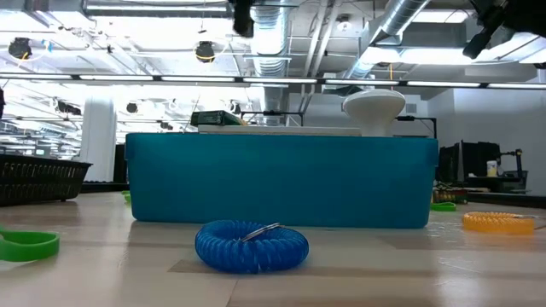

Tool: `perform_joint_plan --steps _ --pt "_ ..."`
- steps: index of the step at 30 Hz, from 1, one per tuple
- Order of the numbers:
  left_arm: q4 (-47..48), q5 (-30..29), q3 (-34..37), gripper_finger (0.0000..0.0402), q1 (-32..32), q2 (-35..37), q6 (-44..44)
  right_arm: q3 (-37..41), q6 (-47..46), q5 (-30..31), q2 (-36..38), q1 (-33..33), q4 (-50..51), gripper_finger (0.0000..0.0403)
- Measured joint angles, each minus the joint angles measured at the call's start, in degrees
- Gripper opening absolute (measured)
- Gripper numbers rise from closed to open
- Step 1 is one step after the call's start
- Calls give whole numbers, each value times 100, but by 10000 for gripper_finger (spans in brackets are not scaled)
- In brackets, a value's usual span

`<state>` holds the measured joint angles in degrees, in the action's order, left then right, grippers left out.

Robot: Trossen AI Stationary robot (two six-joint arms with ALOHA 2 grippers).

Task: Pick & Place Office Desk Supplies
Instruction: Put the bottom crayon box into the blue bin

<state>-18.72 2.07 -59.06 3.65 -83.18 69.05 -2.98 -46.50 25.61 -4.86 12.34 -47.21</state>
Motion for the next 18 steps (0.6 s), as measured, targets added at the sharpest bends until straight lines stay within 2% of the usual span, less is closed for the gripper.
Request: perform_joint_plan --steps 3,11,18 --pt "1055 20 -221 99 23 -4 48 0 0 0 0 0 -3 83" --pt "2318 -256 -577 96 284 -134 759 0 0 0 0 0 -5 83" --pt "3236 -165 -1221 94 486 -918 1249 -2 -2 -20 1 2 -38 83"
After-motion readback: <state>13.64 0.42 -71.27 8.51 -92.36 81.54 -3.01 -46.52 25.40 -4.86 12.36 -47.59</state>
